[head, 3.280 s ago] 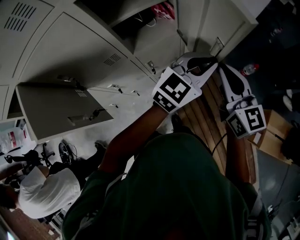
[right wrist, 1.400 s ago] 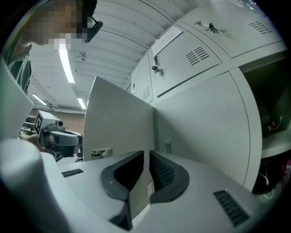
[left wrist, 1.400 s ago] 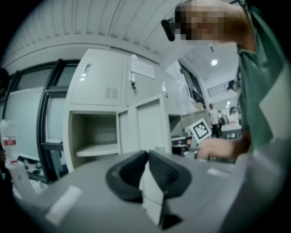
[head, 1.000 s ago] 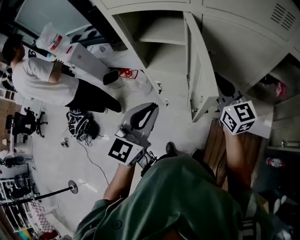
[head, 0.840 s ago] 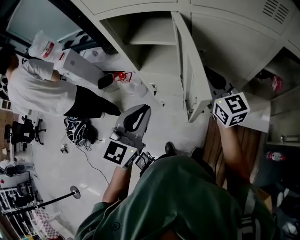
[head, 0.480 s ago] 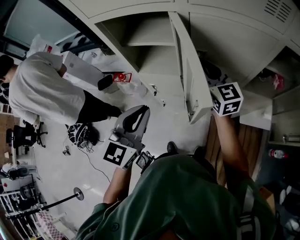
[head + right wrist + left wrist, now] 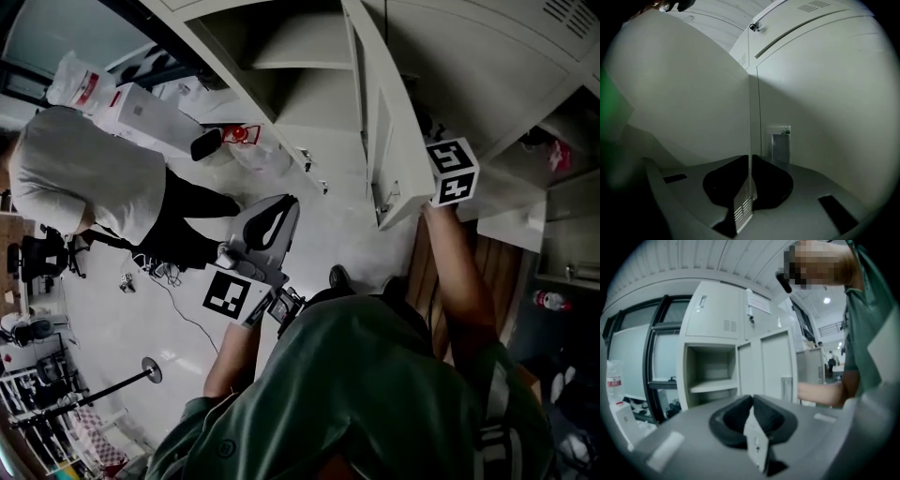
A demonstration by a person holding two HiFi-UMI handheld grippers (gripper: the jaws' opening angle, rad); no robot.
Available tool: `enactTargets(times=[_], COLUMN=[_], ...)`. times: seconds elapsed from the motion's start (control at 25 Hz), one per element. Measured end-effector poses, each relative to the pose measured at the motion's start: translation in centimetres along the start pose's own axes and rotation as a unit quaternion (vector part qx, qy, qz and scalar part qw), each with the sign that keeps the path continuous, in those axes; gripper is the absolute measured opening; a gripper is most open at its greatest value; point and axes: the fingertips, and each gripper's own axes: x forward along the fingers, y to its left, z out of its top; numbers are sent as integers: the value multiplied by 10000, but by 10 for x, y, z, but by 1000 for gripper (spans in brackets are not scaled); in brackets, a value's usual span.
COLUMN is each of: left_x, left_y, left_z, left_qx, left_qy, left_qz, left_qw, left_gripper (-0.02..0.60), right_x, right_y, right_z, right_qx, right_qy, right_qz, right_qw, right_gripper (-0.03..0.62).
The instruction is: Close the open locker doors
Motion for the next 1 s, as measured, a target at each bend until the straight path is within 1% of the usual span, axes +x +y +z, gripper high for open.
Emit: enactTargets(times=[0.08,0.24,0.44,0.64,0.76,0.92,1.0], left_x=[-3,-10,-11,-14,-16,-19,-19], left_y=[-2,-7,-18,-27,-28,-35,-40], left_z=[0,-1,-5,-5,-7,-6,0], left_qx=[5,-12,-30,-29,-27,24,55], left_qy=[4,0,19,25,60,195,180], left_qz=[31,112,106,118,160,133,107], left_qw=[10000,9999,9999,9999,9999,9997,9998], left_gripper=[21,21,21,21,21,21,21], right_x=[-4,-13,-2,6,5,-8,-22], right_y=[-2,-21,-23,-23,-23,-12,-5], right_z=[3,8,4,2,0,0,4], right_qx=[-2,-93,-199,-232,-211,-303,-368], right_qy=[-67,-62,72,44,73,173,141], right_qz=[-92,-442,-475,-611,-516,-182,7], right_qw=[9999,9990,9986,9979,9984,9992,9992], right_gripper=[23,27,52,52,51,48,48])
